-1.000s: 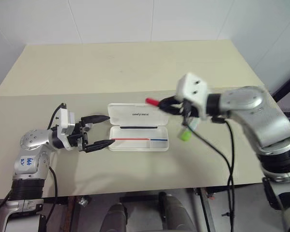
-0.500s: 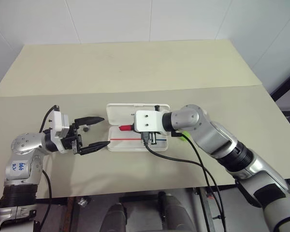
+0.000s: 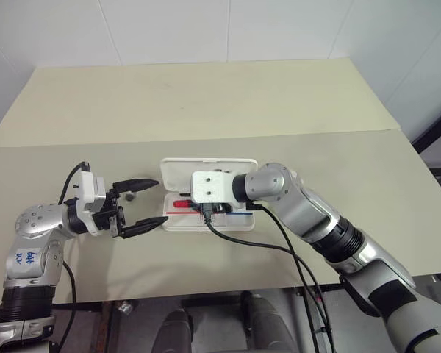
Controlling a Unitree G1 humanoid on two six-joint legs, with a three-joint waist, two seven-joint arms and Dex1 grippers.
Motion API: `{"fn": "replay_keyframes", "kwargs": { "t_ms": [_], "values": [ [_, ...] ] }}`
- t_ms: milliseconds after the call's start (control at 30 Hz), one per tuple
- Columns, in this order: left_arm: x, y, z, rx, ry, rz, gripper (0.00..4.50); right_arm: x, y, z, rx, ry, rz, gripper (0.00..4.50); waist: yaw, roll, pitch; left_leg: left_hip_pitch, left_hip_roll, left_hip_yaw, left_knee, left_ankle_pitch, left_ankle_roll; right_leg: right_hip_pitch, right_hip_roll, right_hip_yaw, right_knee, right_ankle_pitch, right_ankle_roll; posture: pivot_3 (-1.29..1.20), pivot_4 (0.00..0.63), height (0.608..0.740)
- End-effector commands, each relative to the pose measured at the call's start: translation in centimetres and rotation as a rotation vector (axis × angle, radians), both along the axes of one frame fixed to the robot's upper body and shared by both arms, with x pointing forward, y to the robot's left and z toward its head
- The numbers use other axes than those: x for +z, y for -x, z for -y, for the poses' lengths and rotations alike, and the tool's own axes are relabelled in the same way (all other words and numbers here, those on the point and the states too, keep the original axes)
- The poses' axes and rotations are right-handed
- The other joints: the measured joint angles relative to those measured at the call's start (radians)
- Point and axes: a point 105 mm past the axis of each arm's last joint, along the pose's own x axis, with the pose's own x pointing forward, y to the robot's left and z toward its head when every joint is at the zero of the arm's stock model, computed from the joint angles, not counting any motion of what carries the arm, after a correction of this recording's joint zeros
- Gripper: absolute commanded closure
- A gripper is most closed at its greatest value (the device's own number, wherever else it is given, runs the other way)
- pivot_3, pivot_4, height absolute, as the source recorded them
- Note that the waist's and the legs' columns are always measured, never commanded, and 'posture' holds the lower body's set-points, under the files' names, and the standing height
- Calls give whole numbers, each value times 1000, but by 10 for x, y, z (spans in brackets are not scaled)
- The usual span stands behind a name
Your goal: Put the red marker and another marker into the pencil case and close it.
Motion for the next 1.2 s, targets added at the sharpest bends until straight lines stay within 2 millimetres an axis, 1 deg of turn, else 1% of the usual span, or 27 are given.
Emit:
{"fn": "replay_keyframes", "kwargs": {
  "t_ms": [33,67,133,200,267,400,467,600,667,800,867,1000,1100,1200],
  "values": [
    [10,3,-2,0,14,39,0,13,7,2,18,-39,8,130,0,0,0,0,0,0,0,0,0,0,0,0,0,0,0,0,150,740],
    [10,2,-1,-1,14,39,0,14,8,3,22,-44,-2,55,0,0,0,0,0,0,0,0,0,0,0,0,0,0,0,0,150,740],
    [10,2,-1,-4,16,39,0,17,15,5,33,-65,-40,55,1,0,0,0,0,0,0,0,0,0,0,0,0,0,0,0,150,740],
    [10,1,0,-7,18,38,0,23,30,13,70,-105,-126,55,2,0,0,0,0,0,0,0,0,0,0,0,0,0,0,0,150,740],
    [10,0,1,-9,20,38,0,26,42,22,100,-116,-173,55,3,0,0,0,0,0,-1,0,0,0,0,0,0,0,0,0,150,740],
    [10,-2,2,-12,22,37,0,25,57,64,127,-61,-235,55,14,0,0,-1,0,0,0,0,0,1,0,0,-2,-1,1,0,150,740],
    [9,-3,3,-14,23,36,0,24,59,76,126,-37,-249,55,16,0,0,-1,0,0,0,0,0,1,0,0,-3,-2,-1,0,150,740],
    [9,-5,6,-20,28,37,0,16,58,118,126,113,-245,55,15,0,0,0,0,0,0,0,0,1,0,0,-2,-2,-2,0,150,740],
    [8,-6,7,-23,30,38,0,9,51,139,120,222,-214,55,13,0,0,0,0,0,0,0,0,1,0,0,-3,-3,-2,0,150,740],
    [8,-7,11,-29,37,41,0,-7,23,178,82,432,-117,55,5,-1,0,0,0,1,1,0,0,3,0,0,-4,-3,-2,0,150,740],
    [8,-7,12,-30,42,43,0,-12,14,187,87,486,-91,55,1,-1,0,0,0,2,2,0,0,3,0,1,-4,-3,-2,0,150,740],
    [7,-5,12,-24,44,45,0,-17,-9,190,111,529,-37,55,-7,0,0,1,0,2,1,0,0,2,0,1,-3,-2,0,0,150,740],
    [7,-3,11,-14,43,46,0,-23,-25,195,88,563,-30,55,-7,0,0,2,0,1,1,0,0,2,1,1,-1,-1,1,0,150,740],
    [7,0,8,0,42,48,0,-18,-37,190,86,547,-25,55,-4,-1,0,2,0,1,2,0,-1,3,0,1,-1,-1,1,0,150,740]
  ]
}}
